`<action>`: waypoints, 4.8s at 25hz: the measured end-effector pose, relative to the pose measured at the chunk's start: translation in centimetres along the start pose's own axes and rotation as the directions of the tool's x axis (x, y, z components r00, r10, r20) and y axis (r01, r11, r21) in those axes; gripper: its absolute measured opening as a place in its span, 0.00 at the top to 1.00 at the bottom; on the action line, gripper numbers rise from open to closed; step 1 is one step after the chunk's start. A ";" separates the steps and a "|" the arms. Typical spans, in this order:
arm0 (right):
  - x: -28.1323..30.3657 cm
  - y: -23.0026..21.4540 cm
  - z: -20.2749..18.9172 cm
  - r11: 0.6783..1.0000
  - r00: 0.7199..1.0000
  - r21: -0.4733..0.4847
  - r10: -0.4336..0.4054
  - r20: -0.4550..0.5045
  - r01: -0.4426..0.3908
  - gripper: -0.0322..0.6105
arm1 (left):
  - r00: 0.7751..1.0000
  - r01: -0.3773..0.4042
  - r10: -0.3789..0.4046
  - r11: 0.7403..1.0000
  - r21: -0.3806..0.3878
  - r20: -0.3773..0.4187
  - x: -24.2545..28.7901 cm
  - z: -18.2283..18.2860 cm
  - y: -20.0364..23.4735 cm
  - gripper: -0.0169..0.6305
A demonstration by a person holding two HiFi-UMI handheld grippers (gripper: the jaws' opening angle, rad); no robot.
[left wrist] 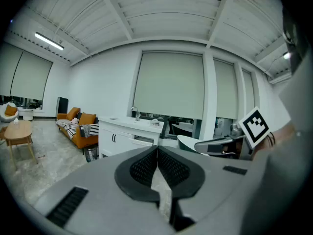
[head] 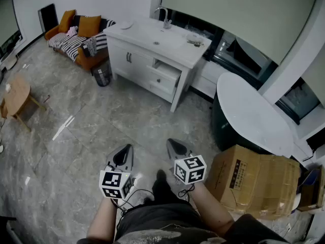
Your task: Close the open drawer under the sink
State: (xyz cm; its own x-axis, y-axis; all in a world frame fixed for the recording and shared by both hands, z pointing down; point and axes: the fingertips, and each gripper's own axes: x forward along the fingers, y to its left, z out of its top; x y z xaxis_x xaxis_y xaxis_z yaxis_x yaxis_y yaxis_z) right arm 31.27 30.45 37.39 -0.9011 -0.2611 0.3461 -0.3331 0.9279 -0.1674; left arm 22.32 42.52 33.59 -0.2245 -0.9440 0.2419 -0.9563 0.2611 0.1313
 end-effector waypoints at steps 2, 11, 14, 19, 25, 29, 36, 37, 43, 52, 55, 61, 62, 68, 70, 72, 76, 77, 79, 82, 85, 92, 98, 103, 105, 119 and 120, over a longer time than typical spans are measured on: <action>-0.1 0.2 -0.2 1.000 1.000 -0.004 0.004 -0.006 -0.004 0.91 | 1.000 -0.001 0.001 1.000 -0.002 0.001 -0.2 -0.1 0.0 0.95; 0.2 0.6 -0.3 1.000 1.000 -0.008 0.006 -0.007 -0.006 0.91 | 1.000 -0.010 0.010 1.000 -0.024 0.008 -0.4 -0.1 0.7 0.95; 0.3 0.8 -0.2 1.000 1.000 0.006 0.013 0.005 -0.013 0.91 | 1.000 -0.015 0.015 0.999 -0.029 0.010 -0.5 -0.1 1.0 0.95; 0.7 0.9 0.5 0.999 0.999 0.035 0.011 0.035 -0.012 0.91 | 0.999 -0.030 0.031 0.998 -0.048 0.010 -0.6 -0.1 2.3 0.95; 2.4 -0.5 0.1 0.999 1.000 0.041 0.001 0.012 -0.002 0.91 | 0.998 -0.056 0.056 0.995 -0.078 0.000 0.5 -0.6 4.0 0.95; 5.1 -2.6 0.5 0.998 1.000 0.058 0.000 0.002 0.000 0.91 | 0.996 -0.090 0.088 0.993 -0.080 -0.025 2.2 -1.0 5.6 0.95; 12.1 -9.7 1.8 0.995 0.999 0.098 -0.029 -0.024 0.031 0.91 | 0.988 -0.139 0.134 0.988 -0.071 -0.071 9.0 -0.4 8.6 0.95; 13.2 -10.8 2.1 0.993 0.999 0.108 -0.034 -0.024 0.036 0.91 | 0.987 -0.146 0.141 0.986 -0.074 -0.076 10.2 -0.2 9.0 0.95; 20.0 -17.3 3.6 0.991 0.997 0.133 -0.013 -0.070 0.022 0.91 | 0.975 -0.201 0.190 0.975 -0.093 -0.116 18.6 1.0 11.4 0.95; 27.6 -24.7 5.1 0.984 0.990 0.169 0.074 -0.121 -0.053 0.91 | 0.964 -0.247 0.234 0.964 -0.101 -0.126 29.3 3.0 12.9 0.95; 29.2 -26.4 5.3 0.985 0.988 0.162 0.078 -0.134 -0.056 0.91 | 0.946 -0.315 0.302 0.942 -0.117 -0.117 31.5 3.7 14.9 0.95; 30.8 -27.7 5.2 0.985 0.984 0.163 0.089 -0.153 -0.063 0.91 | 0.945 -0.316 0.305 0.944 -0.095 -0.117 34.9 5.6 16.9 0.95; 30.9 -27.8 5.4 0.984 0.984 0.164 0.091 -0.153 -0.065 0.91 | 0.946 -0.315 0.304 0.945 -0.091 -0.114 35.3 6.0 17.0 0.95; 32.1 -29.0 5.7 0.984 0.985 0.174 0.076 -0.156 -0.049 0.91 | 0.959 -0.260 0.250 0.964 -0.059 -0.132 38.3 7.1 16.9 0.95; 32.6 -29.6 5.7 0.983 0.985 0.181 0.063 -0.158 -0.034 0.91 | 0.963 -0.239 0.230 0.970 -0.045 -0.141 39.3 7.1 17.0 0.95; 33.0 -30.2 5.4 0.980 0.986 0.196 0.051 -0.161 -0.019 0.91 | 0.964 -0.230 0.222 0.972 -0.041 -0.146 40.2 7.2 17.2 0.95; 34.0 -31.4 4.5 0.976 0.983 0.217 0.022 -0.181 0.018 0.91 | 0.967 -0.215 0.207 0.976 -0.037 -0.151 42.2 6.9 18.1 0.95; 34.4 -31.7 4.3 0.974 0.983 0.222 0.011 -0.185 0.031 0.91 | 0.968 -0.206 0.198 0.978 -0.036 -0.157 42.8 6.7 18.4 0.95; 35.3 -32.1 4.2 0.971 0.982 0.231 -0.016 -0.190 0.060 0.91 | 0.970 -0.183 0.174 0.982 -0.039 -0.170 44.1 6.3 19.2 0.95; 36.7 -32.7 4.3 0.964 0.979 0.241 -0.063 -0.192 0.110 0.91 | 0.975 -0.138 0.128 0.989 -0.047 -0.184 46.3 5.9 20.7 0.95; 38.5 -33.1 4.3 0.952 0.974 0.257 -0.120 -0.194 0.168 0.91 | 0.978 -0.079 0.069 0.996 -0.043 -0.198 48.9 5.4 22.4 0.95; 43.4 -33.7 4.0 0.855 0.923 0.352 -0.329 -0.201 0.382 0.91 | 0.957 0.080 -0.092 0.995 -0.058 -0.274 55.0 4.3 28.2 0.95; 47.3 -33.4 3.9 0.715 0.834 0.435 -0.510 -0.211 0.548 0.91 | 0.919 0.200 -0.204 0.979 -0.045 -0.337 59.0 3.7 33.8 0.95; 50.5 -32.9 2.7 0.637 0.781 0.467 -0.580 -0.233 0.613 0.91 | 0.879 0.284 -0.280 0.958 -0.046 -0.386 61.5 1.7 36.8 0.95; 51.7 -32.9 1.8 0.617 0.759 0.457 -0.600 -0.252 0.640 0.90 | 0.860 0.322 -0.310 0.946 -0.039 -0.405 62.2 0.6 37.6 0.95; 59.6 -35.5 -4.9 0.526 0.647 0.383 -0.672 -0.359 0.759 0.68 | 0.782 0.426 -0.392 0.904 -0.043 -0.484 66.4 -6.7 40.3 0.95; 59.9 -35.8 -5.3 0.522 0.639 0.374 -0.680 -0.360 0.767 0.68 | 0.780 0.425 -0.393 0.904 -0.049 -0.488 66.6 -7.2 40.4 0.95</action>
State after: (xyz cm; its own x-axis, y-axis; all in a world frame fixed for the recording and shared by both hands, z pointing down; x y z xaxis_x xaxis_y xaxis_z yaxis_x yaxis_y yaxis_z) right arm -9.33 -17.03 69.02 -0.2490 -0.7018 0.6674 -0.9685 0.1849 -0.1669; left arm -29.96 -8.37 61.97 0.2922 -0.7401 0.6057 -0.9506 -0.1555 0.2687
